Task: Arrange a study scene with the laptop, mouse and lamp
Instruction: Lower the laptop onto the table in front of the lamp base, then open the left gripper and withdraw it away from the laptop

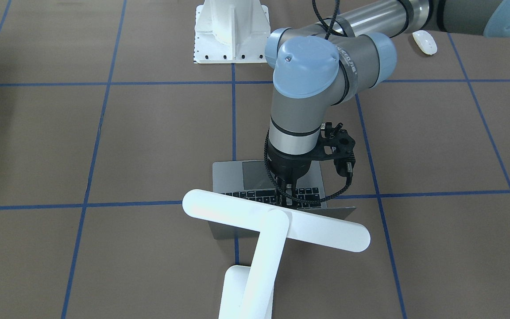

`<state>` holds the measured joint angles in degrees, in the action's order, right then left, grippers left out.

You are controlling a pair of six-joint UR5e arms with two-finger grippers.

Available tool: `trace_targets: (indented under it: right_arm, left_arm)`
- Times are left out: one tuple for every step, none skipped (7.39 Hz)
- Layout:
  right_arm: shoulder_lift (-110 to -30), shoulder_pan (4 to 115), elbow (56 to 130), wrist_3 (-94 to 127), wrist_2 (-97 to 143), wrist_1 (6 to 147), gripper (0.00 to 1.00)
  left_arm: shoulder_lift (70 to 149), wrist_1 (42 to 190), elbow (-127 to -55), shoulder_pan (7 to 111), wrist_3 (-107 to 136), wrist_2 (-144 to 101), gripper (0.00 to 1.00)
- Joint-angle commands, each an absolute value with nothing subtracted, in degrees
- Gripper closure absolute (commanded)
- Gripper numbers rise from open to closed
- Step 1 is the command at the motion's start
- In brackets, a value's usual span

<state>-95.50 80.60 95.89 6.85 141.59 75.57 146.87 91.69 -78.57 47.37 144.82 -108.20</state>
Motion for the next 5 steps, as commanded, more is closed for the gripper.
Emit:
trace_targets:
  right_arm:
    - [-95.4, 80.6, 95.9, 6.8, 141.7, 75.5, 0.01]
    - [-95.4, 80.6, 95.8, 6.7, 141.6, 75.5, 0.01]
    - [-95.4, 80.6, 96.0, 6.4, 141.7, 75.5, 0.01]
    - [-95.4, 80.6, 96.0, 6.5, 141.7, 75.5, 0.01]
    - [-95.5, 80.6, 96.1, 6.2, 141.9, 75.5, 0.01]
  left_arm:
    - [141.5, 91.1, -87.5, 47.5, 144.3, -110.5, 0.28]
    - [135.2, 91.0, -96.4, 47.5, 142.6, -111.9, 0.24]
    - [130.4, 90.9, -103.1, 47.5, 137.8, -112.3, 0.0]
    - [126.9, 90.9, -107.5, 47.5, 132.0, -112.9, 0.0]
    - [121.4, 90.9, -113.5, 47.5, 121.7, -114.0, 0.0]
